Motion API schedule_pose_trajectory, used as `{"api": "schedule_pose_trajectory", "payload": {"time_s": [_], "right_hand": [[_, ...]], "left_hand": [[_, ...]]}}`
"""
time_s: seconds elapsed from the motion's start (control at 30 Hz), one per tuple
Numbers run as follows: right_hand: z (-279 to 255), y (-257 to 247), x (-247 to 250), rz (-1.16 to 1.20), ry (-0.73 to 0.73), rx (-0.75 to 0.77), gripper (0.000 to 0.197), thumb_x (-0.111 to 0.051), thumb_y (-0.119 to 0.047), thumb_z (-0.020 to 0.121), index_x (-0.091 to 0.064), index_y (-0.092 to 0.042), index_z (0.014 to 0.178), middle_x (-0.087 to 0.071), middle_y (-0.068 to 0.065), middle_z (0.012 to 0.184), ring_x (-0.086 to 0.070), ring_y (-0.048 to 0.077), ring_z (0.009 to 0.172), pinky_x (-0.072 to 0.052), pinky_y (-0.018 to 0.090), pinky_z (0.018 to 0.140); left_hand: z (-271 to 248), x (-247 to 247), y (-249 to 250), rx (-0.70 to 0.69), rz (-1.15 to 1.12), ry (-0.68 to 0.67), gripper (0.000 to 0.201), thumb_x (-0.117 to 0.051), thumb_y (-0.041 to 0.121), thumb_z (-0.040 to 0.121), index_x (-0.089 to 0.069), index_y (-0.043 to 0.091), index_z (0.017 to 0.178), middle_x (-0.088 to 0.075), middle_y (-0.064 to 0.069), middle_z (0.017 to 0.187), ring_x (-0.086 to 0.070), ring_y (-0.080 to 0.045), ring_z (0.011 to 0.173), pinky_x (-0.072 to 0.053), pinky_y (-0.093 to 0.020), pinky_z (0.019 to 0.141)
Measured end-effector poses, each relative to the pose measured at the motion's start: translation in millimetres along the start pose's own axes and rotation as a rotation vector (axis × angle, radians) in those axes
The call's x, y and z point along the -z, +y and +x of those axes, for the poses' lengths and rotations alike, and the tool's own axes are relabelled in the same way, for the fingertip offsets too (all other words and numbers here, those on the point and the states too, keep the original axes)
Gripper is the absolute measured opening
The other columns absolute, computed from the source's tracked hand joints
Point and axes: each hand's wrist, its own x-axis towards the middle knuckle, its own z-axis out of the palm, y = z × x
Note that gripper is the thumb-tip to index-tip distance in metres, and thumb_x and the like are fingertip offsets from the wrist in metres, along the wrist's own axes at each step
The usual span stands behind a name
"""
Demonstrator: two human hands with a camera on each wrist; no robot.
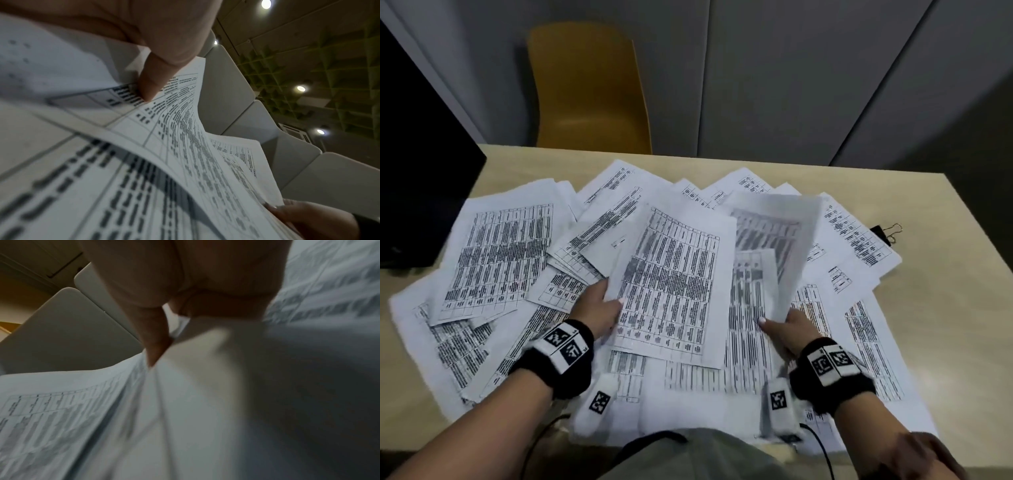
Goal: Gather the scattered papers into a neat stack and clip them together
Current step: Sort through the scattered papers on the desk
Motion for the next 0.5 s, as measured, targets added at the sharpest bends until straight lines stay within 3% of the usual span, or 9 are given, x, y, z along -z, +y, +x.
{"api": "schedule_pose_trajectory", "payload": {"time_s": [0.07, 0.1, 0.17, 0.27, 0.3, 0.37, 0.43, 0.5], "right_hand": [[-3, 0, 3, -0.010, -0.062, -0.034, 0.019, -0.064, -0.021, 0.085, -0.055, -0.005, 0.092, -0.057, 0.004, 0.068, -0.052, 0.017, 0.060, -0.041, 0.023, 0.053], [-3, -1, 2, 0.076, -0.060, -0.023, 0.020, -0.064, -0.019, 0.085, -0.055, -0.005, 0.096, -0.059, 0.005, 0.072, -0.056, 0.016, 0.061, -0.042, 0.023, 0.053], [-5, -4, -5, 0.284, -0.024, 0.006, 0.027, -0.065, -0.010, 0.083, -0.055, -0.001, 0.106, -0.062, 0.007, 0.079, -0.062, 0.014, 0.063, -0.047, 0.022, 0.054], [-5, -3, -21, 0.236, 0.061, 0.056, 0.026, -0.071, -0.005, 0.077, -0.058, -0.002, 0.099, -0.066, 0.007, 0.080, -0.063, 0.021, 0.072, -0.048, 0.027, 0.064], [-5, -1, -25, 0.197, 0.085, 0.070, 0.026, -0.071, -0.003, 0.076, -0.059, 0.000, 0.099, -0.067, 0.010, 0.080, -0.064, 0.024, 0.072, -0.050, 0.029, 0.065], [-4, 2, -29, 0.184, 0.107, 0.069, 0.028, -0.068, 0.000, 0.077, -0.059, 0.001, 0.103, -0.066, 0.014, 0.078, -0.062, 0.026, 0.067, -0.052, 0.029, 0.060], [-4, 5, -28, 0.229, 0.104, 0.069, 0.024, -0.064, 0.002, 0.079, -0.058, 0.000, 0.102, -0.065, 0.018, 0.079, -0.061, 0.028, 0.068, -0.053, 0.034, 0.063], [-5, 7, -26, 0.255, 0.095, 0.069, 0.017, -0.062, 0.004, 0.080, -0.060, -0.005, 0.093, -0.066, 0.023, 0.086, -0.062, 0.033, 0.077, -0.054, 0.043, 0.076]], "left_hand": [[4, 6, 5, -0.012, 0.084, 0.044, 0.054, -0.047, 0.005, 0.090, -0.032, 0.012, 0.142, -0.042, -0.009, 0.143, -0.045, -0.032, 0.126, -0.040, -0.045, 0.103], [4, 7, 7, -0.022, 0.118, 0.048, 0.057, -0.047, 0.005, 0.090, -0.029, 0.011, 0.144, -0.035, -0.010, 0.148, -0.039, -0.032, 0.131, -0.033, -0.045, 0.108], [3, 2, 12, 0.001, 0.156, -0.031, 0.062, -0.050, 0.006, 0.090, -0.024, 0.014, 0.145, -0.028, -0.009, 0.153, -0.034, -0.032, 0.136, -0.030, -0.045, 0.109], [0, -17, 13, -0.016, 0.169, -0.201, 0.051, -0.056, 0.017, 0.088, -0.040, 0.015, 0.137, -0.051, -0.006, 0.133, -0.052, -0.029, 0.116, -0.042, -0.043, 0.100], [3, -20, 14, -0.062, 0.165, -0.181, 0.044, -0.058, 0.022, 0.088, -0.047, 0.014, 0.130, -0.058, -0.003, 0.120, -0.056, -0.027, 0.106, -0.045, -0.041, 0.096], [17, -17, 21, -0.153, 0.178, 0.010, 0.037, -0.059, 0.030, 0.086, -0.053, 0.017, 0.121, -0.062, -0.006, 0.110, -0.060, -0.028, 0.099, -0.050, -0.041, 0.090], [43, -2, 25, -0.202, 0.386, 0.177, 0.049, -0.057, 0.035, 0.087, -0.043, 0.019, 0.132, -0.053, -0.016, 0.126, -0.052, -0.034, 0.113, -0.045, -0.047, 0.096], [62, 12, 20, -0.152, 0.738, 0.093, 0.066, -0.045, 0.046, 0.090, -0.020, 0.020, 0.145, -0.026, -0.015, 0.151, -0.025, -0.038, 0.137, -0.027, -0.054, 0.109]]}}
